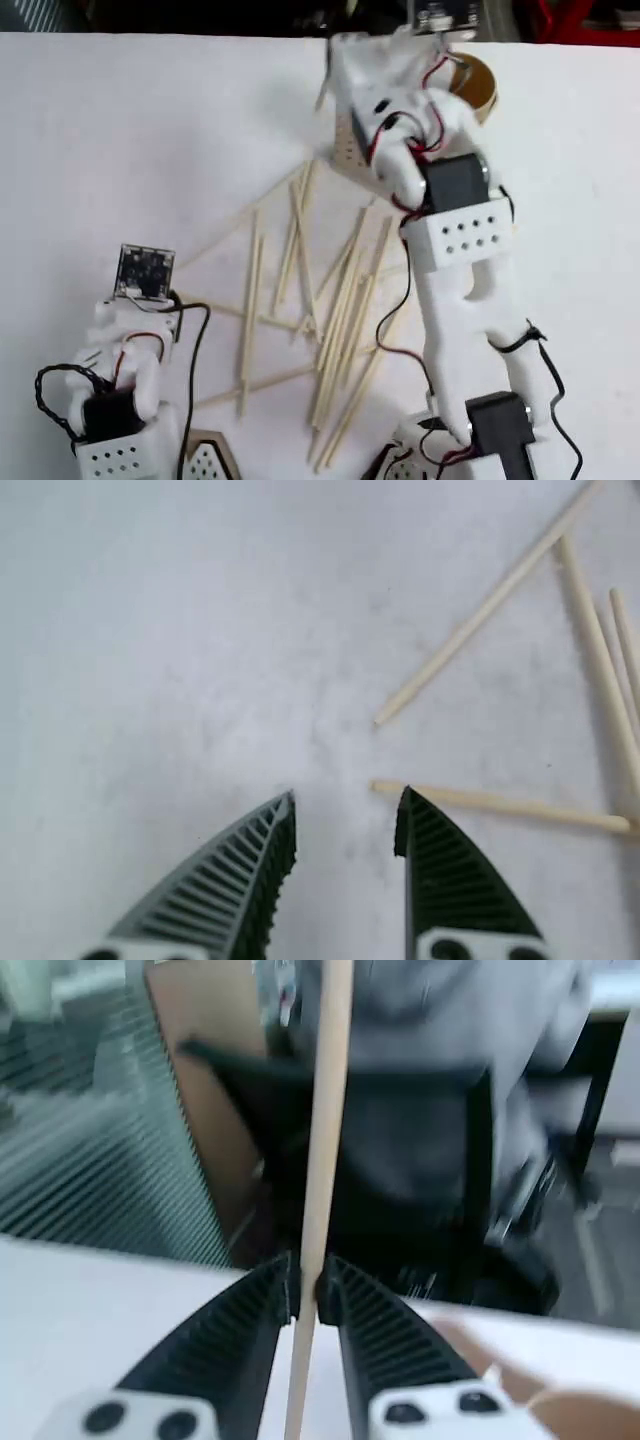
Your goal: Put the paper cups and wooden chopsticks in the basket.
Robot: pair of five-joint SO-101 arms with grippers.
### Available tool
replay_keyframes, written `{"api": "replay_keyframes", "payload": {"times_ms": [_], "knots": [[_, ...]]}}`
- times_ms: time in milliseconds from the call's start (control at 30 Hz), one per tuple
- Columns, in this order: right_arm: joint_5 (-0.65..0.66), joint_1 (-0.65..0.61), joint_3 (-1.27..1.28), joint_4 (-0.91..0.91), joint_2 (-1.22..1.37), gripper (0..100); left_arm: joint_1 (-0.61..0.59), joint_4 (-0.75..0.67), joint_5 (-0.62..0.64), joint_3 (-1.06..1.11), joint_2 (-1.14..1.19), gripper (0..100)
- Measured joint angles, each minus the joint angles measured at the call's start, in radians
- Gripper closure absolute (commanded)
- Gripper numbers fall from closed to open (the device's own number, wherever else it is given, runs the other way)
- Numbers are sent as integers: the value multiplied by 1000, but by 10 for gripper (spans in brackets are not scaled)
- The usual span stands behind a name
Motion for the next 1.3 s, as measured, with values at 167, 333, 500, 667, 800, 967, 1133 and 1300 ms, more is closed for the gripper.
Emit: {"api": "replay_keyframes", "payload": {"times_ms": [167,333,500,667,800,967,1133,1300], "knots": [[78,72,0,-244,147,982,0,0,0,0,0,827],[149,114,2,-350,273,982,0,0,0,0,0,827],[161,137,2,-351,338,923,0,0,0,0,0,827],[161,132,2,-210,333,858,0,0,0,0,0,827],[161,118,2,-81,253,869,0,0,0,0,0,827],[161,57,2,147,98,869,0,0,0,0,0,827],[161,-34,2,456,9,869,0,0,0,0,0,827],[49,-120,2,671,3,868,0,0,0,0,0,827]]}}
